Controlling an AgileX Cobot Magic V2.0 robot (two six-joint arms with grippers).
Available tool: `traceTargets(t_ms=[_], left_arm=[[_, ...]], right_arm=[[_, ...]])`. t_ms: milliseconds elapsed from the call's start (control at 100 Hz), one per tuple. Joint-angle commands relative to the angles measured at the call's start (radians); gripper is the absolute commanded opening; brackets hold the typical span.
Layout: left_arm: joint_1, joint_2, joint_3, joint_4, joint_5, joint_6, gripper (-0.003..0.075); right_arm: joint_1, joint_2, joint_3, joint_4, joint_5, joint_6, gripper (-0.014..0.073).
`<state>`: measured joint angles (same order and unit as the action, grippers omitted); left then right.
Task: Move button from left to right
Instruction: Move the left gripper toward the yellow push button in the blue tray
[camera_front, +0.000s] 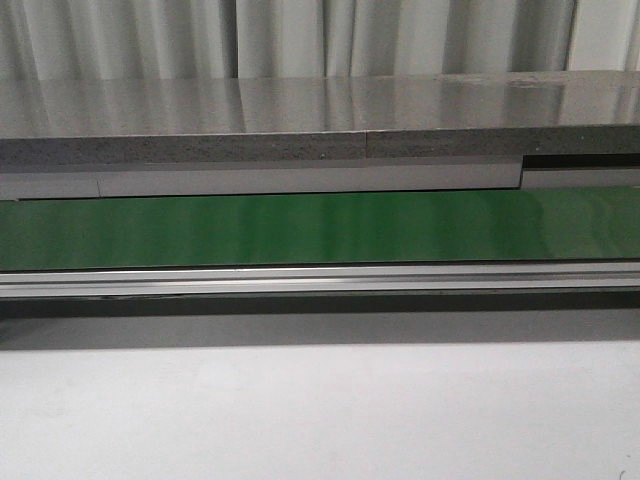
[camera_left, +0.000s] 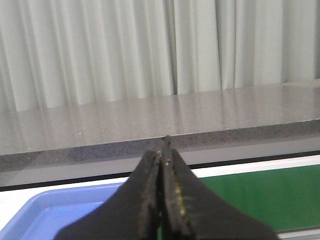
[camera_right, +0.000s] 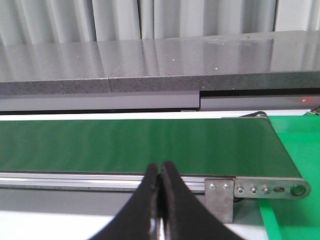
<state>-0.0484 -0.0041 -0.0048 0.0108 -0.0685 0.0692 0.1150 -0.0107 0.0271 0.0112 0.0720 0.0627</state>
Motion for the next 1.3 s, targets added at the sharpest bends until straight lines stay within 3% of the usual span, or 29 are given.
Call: traceTargets(t_ms=[0,670,810,1010,1290], left_arm=[[-0.003,-0.032,0.058,-0.001,-0.081,-0.006,-0.0020],[-0.003,-0.032,0.056,-0.003,-0.138,-0.006,-0.0020],[-0.003,-0.032,0.034,-0.071,-0.116,-0.006,-0.0020],[-0.003,0.031,-0.128,-0.138,0.149,-0.006,-0.0020],[-0.003,0.293,-0.510,-0.138,0.591,-0.006,-0.0020]], right_arm=[[-0.008,-0.019,-0.014,-0.011,-0.087,-0.005,-0.0067],[-0.008,-0.019,-0.014,-0.011,-0.087,-0.005,-0.0067],[-0.008,-0.019,-0.014,-0.011,-0.087,-0.005,-0.0067],[-0.008,-0.019,-0.014,-0.011,-0.087,-0.005,-0.0067],[-0.008,-0.019,-0.014,-0.011,-0.087,-0.005,-0.0067]])
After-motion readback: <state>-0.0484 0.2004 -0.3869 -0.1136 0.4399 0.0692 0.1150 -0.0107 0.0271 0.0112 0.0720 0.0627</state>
